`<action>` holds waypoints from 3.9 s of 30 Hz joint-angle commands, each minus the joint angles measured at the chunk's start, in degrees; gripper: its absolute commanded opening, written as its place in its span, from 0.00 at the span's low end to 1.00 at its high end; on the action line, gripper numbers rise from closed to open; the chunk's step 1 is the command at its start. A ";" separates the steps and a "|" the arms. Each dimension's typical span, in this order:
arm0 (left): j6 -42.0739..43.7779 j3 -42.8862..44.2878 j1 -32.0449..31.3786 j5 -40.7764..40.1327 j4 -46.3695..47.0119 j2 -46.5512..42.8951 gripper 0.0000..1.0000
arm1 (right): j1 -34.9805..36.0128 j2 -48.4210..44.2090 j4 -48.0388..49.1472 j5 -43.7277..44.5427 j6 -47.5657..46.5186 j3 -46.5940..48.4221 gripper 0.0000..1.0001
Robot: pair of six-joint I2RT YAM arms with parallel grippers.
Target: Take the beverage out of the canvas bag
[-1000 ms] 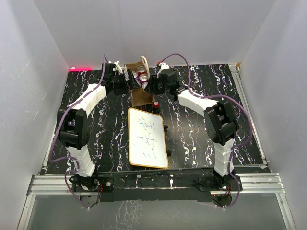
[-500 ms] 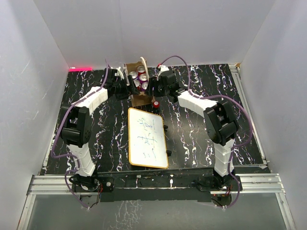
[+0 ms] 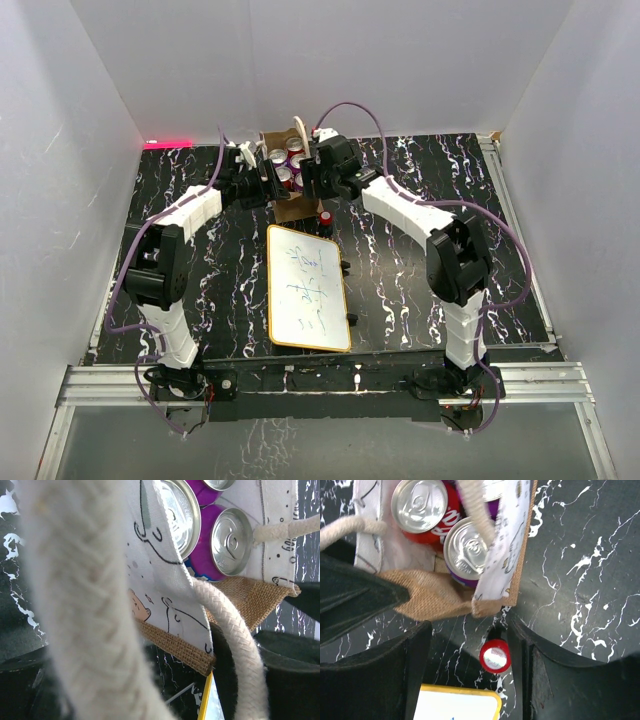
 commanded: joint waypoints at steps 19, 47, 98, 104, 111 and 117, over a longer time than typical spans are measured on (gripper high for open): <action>1.92 -3.03 0.38 8.43 -0.01 0.91 0.78 | 4.74 8.67 -7.41 6.97 -4.70 22.55 0.41; 1.74 -3.38 0.39 9.87 0.68 1.10 0.76 | 4.42 20.53 -13.06 21.83 -8.65 29.85 0.76; 1.43 -2.94 0.34 12.04 2.31 0.71 0.76 | 1.77 34.20 -27.42 2.67 -18.29 38.98 0.68; 1.39 -3.03 0.32 11.84 2.39 0.51 0.76 | 3.82 30.78 -25.84 6.45 -19.18 40.57 0.47; 1.63 -3.38 0.32 11.48 2.47 0.01 0.77 | 4.54 26.71 -18.98 10.52 -18.68 40.65 0.23; 1.61 -3.64 0.37 11.67 2.79 -0.51 0.81 | 4.55 23.06 -13.52 12.63 -18.07 40.98 0.08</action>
